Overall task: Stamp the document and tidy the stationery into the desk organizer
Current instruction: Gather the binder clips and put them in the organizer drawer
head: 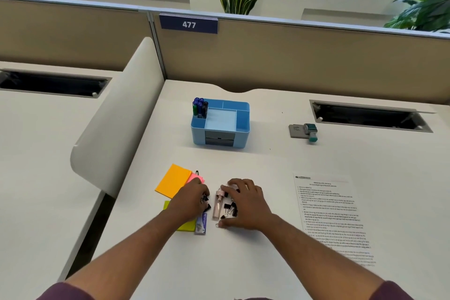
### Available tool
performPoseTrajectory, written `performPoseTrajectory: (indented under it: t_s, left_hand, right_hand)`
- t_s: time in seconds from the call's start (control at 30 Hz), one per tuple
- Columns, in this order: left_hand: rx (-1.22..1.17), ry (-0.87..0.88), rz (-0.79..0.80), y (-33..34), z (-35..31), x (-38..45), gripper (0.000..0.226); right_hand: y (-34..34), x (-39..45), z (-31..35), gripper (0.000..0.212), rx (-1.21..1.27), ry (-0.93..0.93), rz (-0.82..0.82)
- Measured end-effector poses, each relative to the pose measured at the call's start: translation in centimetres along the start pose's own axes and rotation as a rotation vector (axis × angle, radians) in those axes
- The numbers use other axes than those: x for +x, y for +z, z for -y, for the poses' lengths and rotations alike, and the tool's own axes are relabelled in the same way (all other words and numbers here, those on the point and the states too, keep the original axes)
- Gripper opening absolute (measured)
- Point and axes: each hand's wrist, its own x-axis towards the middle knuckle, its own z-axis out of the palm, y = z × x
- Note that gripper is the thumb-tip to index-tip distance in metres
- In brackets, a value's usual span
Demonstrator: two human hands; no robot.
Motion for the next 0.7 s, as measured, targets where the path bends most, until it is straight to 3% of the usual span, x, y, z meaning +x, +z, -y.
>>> performPoseTrajectory:
  t_s: [0.23, 0.4, 0.47, 0.57, 0.7]
  left_hand:
    - [-0.003, -0.020, 0.000, 0.0, 0.0, 0.0, 0.032]
    - [0.006, -0.014, -0.007, 0.1, -0.3, -0.1, 0.029]
    - [0.003, -0.017, -0.006, 0.1, -0.3, 0.0, 0.028]
    - [-0.013, -0.013, 0.004, 0.2, -0.4, 0.2, 0.027]
    - [-0.113, -0.052, 0.012, -0.2, -0.3, 0.7, 0.031]
  right_hand:
    - [-0.2, -0.3, -1.2, 0.051, 0.082, 0.007, -0.077]
    - [-0.2, -1.4, -2.5, 0.031, 0.187, 0.048, -0.129]
    - [-0.6, -1.8, -2.8, 0.039, 0.250, 0.063, -0.140]
    - [-1.7, -2.4, -3.2, 0.071, 0.278, 0.112, -0.140]
    - [-2.9, -3.1, -3.9, 0.118, 0.155, 0.181, 0.025]
